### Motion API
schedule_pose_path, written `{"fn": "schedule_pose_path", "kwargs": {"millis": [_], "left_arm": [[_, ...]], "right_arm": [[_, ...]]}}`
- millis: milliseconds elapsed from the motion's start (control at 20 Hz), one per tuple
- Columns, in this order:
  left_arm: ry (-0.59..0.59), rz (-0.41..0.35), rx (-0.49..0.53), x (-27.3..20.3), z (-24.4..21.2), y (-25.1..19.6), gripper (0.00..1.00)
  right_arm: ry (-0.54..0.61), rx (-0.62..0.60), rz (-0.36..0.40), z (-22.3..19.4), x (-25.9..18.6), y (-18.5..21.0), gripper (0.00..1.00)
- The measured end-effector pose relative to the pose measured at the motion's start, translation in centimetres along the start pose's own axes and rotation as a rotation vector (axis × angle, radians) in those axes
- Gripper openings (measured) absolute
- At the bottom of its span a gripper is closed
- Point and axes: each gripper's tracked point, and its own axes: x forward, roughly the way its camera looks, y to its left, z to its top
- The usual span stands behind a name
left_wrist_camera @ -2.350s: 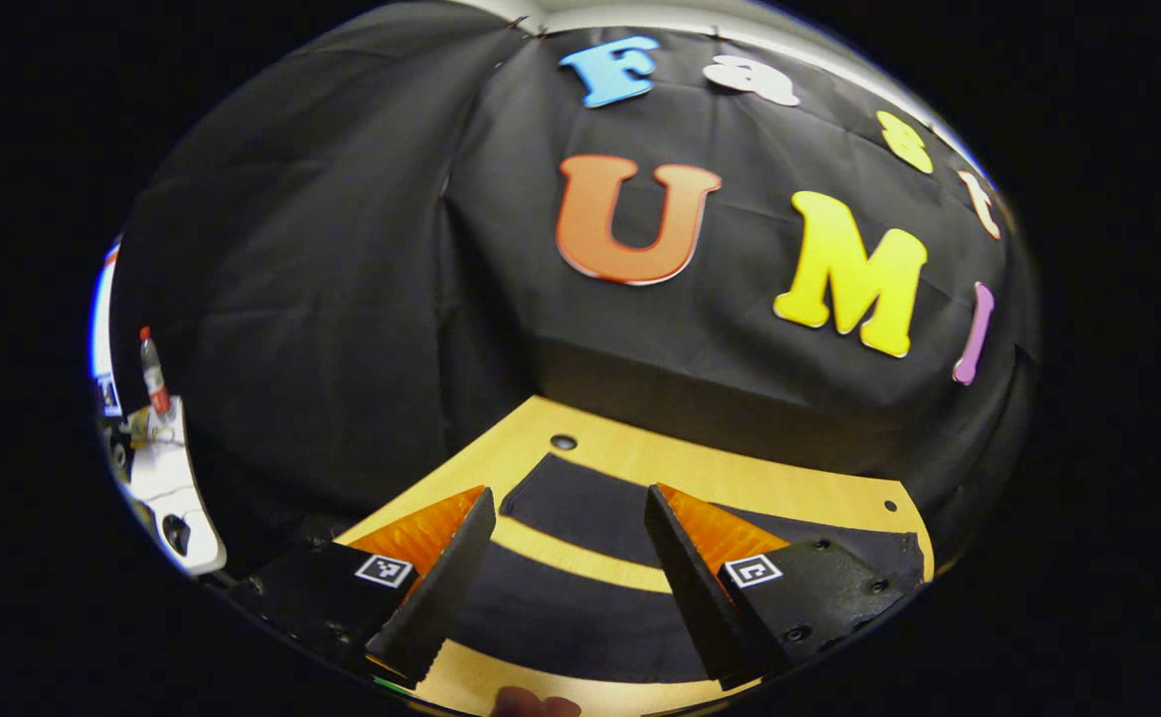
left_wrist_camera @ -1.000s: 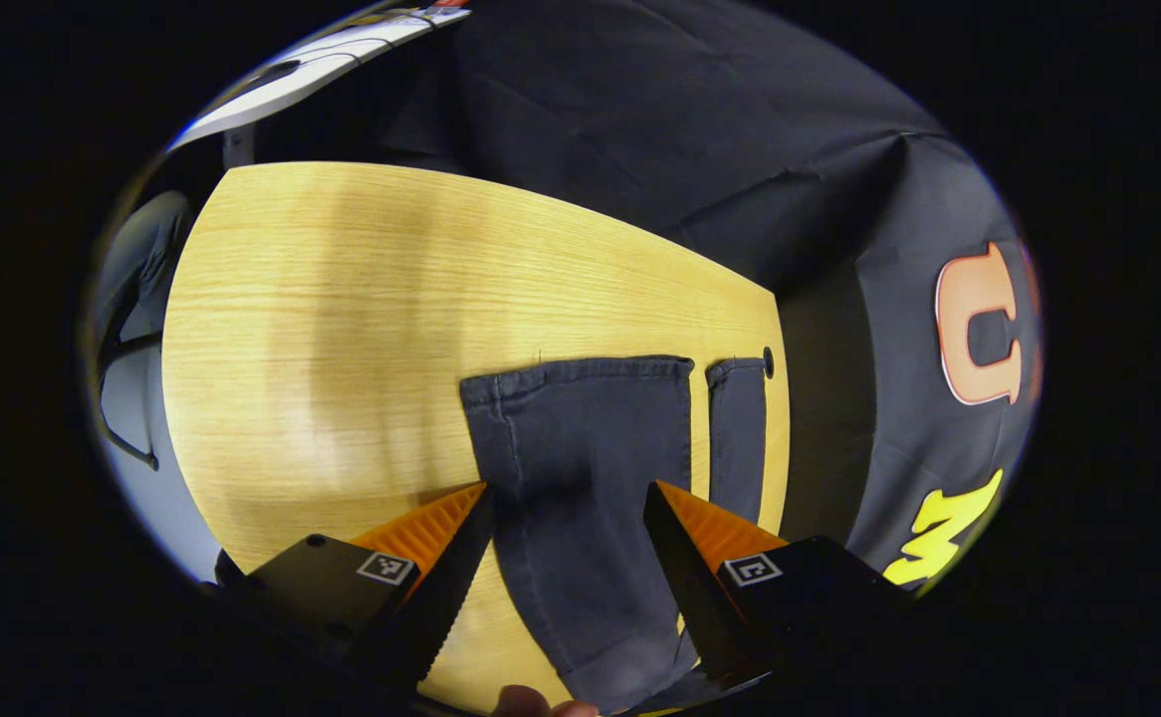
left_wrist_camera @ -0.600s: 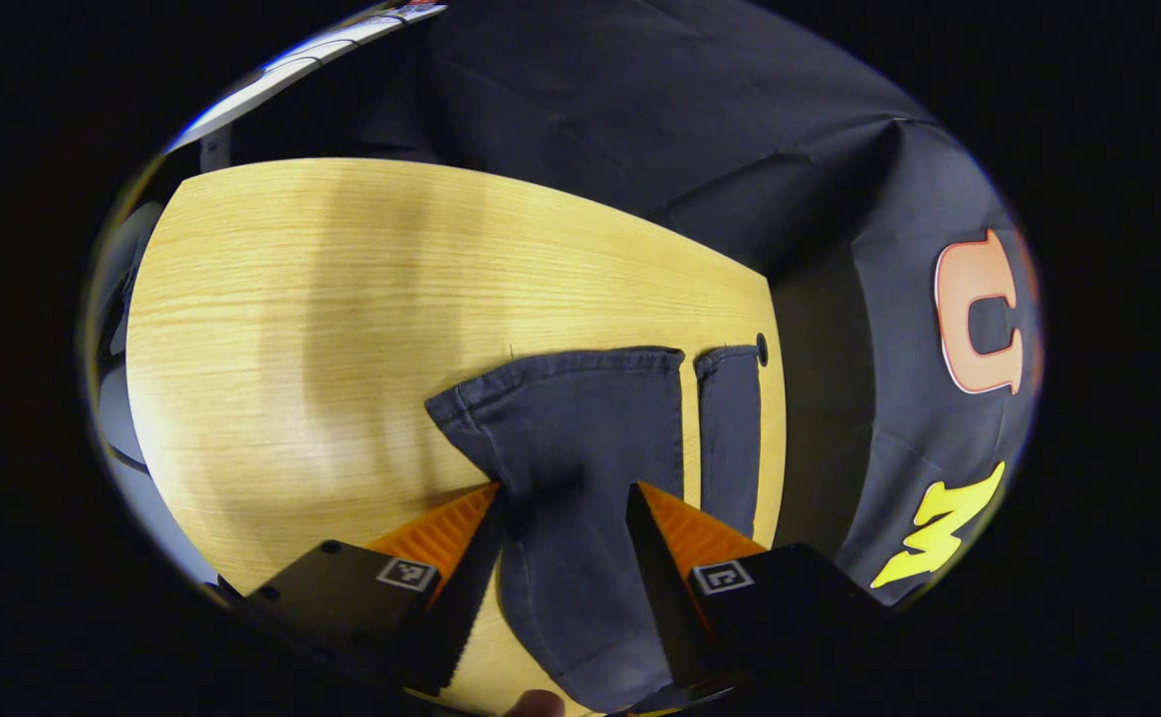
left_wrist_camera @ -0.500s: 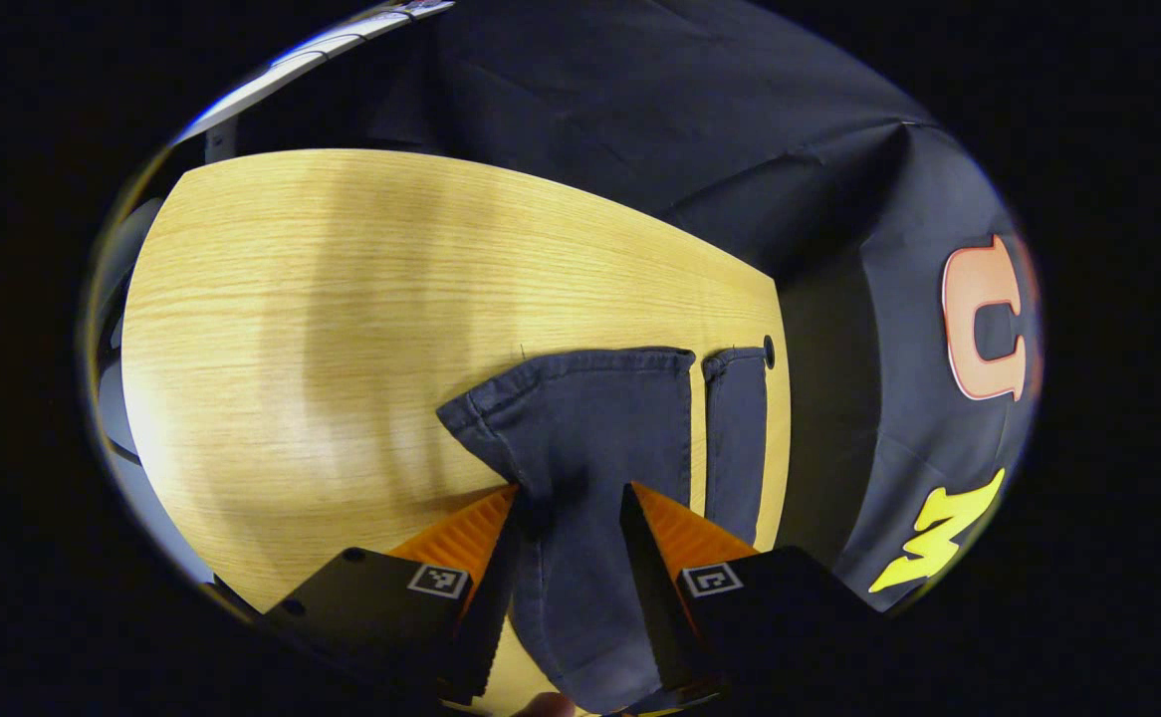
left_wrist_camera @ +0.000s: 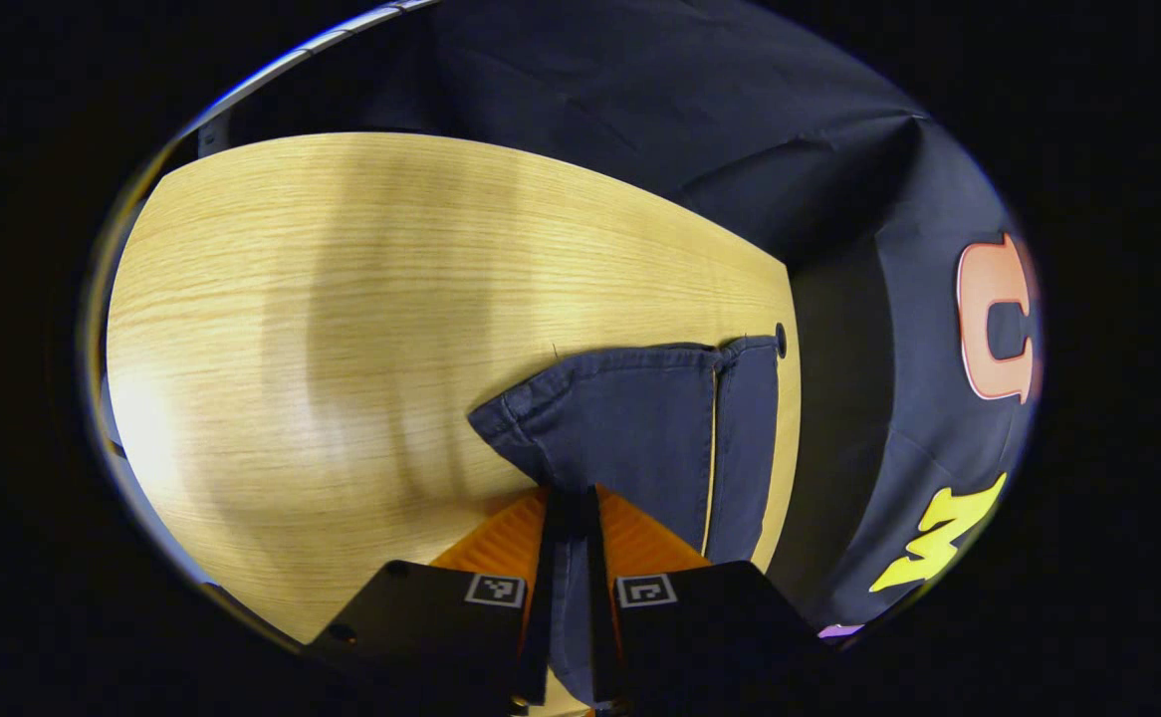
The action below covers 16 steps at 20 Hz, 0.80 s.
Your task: Grasp the waist and the cuffs of the jeans and fold them to make the two legs overlap; first hold the waist and fold one-third of the jeans toward the cuffs, then hold the cuffs and fold the remaining one-third in the same direction to finish folding.
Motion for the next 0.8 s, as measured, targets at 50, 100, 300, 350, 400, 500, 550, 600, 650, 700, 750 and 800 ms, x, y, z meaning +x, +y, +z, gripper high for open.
{"fn": "schedule_pose_path", "kwargs": {"millis": [50,100,300,350,400,500,550,600,650,700,750,800], "left_arm": [[0.006,0.014,0.015,0.2,0.0,-0.1,0.17],[0.011,0.027,0.028,0.2,-0.1,-0.2,0.16],[0.018,0.047,0.041,0.8,-0.1,-0.7,0.11],[0.02,0.045,0.039,0.7,0.0,-0.7,0.1],[0.024,0.042,0.036,0.7,-0.1,-0.8,0.09],[0.033,0.041,0.026,0.8,-0.2,-0.8,0.07],[0.039,0.052,0.022,0.6,-0.3,-0.7,0.07],[0.043,0.061,0.021,0.6,-0.4,-0.7,0.07],[0.043,0.07,0.016,0.3,-0.4,-0.8,0.06],[0.047,0.06,0.005,0.1,-0.5,-1.3,0.05],[0.051,0.046,-0.004,-0.3,-0.6,-2.0,0.05],[0.055,0.033,-0.009,-0.8,-0.7,-2.5,0.05]], "right_arm": [[0.0,-0.011,-0.05,0.1,0.2,-0.5,0.92],[-0.007,-0.009,-0.093,0.2,0.4,-1.0,0.92],[0.007,0.078,-0.147,0.9,0.5,-2.3,0.43],[0.022,0.115,-0.139,0.7,0.7,-2.3,0.27],[0.038,0.147,-0.127,0.8,0.7,-2.1,0.17],[0.072,0.181,-0.119,0.8,1.0,-2.1,0.17],[0.098,0.187,-0.123,0.7,0.9,-1.9,0.09],[0.105,0.184,-0.135,0.6,1.0,-1.9,0.02],[0.114,0.176,-0.143,0.6,1.0,-1.9,0.0],[0.121,0.165,-0.144,0.7,0.8,-1.7,0.01],[0.121,0.156,-0.137,0.7,0.6,-1.5,0.0],[0.121,0.148,-0.126,0.9,0.2,-1.1,0.01]]}}
